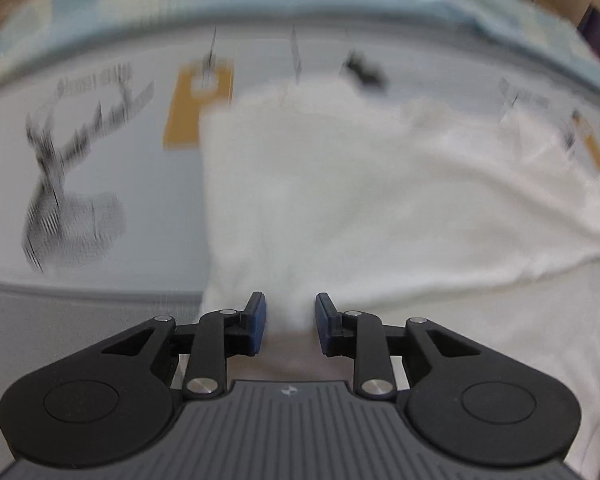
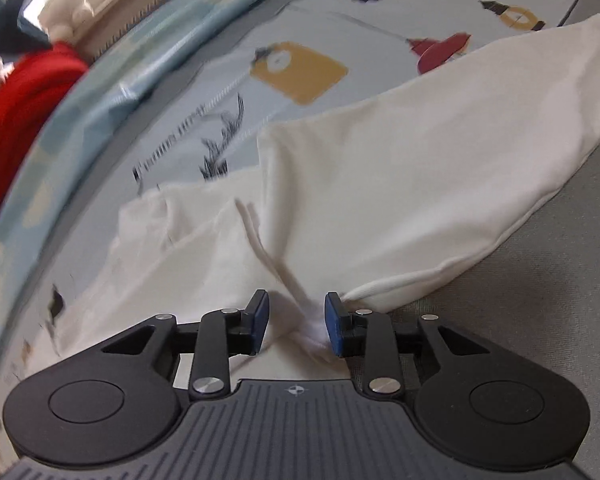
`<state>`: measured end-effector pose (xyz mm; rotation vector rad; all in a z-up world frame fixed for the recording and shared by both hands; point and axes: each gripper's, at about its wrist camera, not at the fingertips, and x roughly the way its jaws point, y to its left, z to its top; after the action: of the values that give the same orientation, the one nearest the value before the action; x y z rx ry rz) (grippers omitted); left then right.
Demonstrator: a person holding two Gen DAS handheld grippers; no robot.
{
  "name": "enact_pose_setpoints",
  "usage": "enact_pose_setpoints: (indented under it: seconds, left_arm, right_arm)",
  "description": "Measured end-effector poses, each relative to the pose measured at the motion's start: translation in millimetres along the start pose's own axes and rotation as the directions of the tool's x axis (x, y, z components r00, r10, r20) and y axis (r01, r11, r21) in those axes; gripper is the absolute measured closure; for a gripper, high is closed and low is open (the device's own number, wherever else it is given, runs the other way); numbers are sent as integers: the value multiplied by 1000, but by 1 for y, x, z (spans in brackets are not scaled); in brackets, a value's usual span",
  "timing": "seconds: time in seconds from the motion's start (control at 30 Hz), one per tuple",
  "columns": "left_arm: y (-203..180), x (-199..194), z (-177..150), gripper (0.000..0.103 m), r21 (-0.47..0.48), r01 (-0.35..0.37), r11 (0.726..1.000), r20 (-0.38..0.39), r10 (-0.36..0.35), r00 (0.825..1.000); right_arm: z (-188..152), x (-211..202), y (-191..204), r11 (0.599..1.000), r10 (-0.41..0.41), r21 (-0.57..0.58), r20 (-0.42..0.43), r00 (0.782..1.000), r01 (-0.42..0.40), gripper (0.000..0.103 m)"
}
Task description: Fold small clothes
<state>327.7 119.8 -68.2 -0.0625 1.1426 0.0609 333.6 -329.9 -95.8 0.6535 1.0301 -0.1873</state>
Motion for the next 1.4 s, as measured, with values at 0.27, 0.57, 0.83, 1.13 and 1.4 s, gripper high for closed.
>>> enact_pose_setpoints:
  seconds: [0.27,0.57,0.83,1.13,1.4]
  left_arm:
    - [-77,-60,15,61,61,46,997,177,-56,983]
    - [-112,-53,6,61,109,25,994,175,-44,984]
    - [-108,-48,7,61,111,2,994,165,-20,986]
    - [-97,-48,9,61,102,-18,995,166,1,986]
    - [-87,-49,9,61,93,-17,996,169,1,986]
  right_arm:
    - [24,-50,-40,1000,23,-3,197,980,-23,74]
    - [63,-93,-178,979,-105,199,367,924,33,97]
    - [92,-71,-280,914,-126,404,382,916,-43,67]
    - [97,-42,-293,884,-133,460,420,898,-85,100]
    - [93,-43,-285,870,-280,492,430,858,37,95]
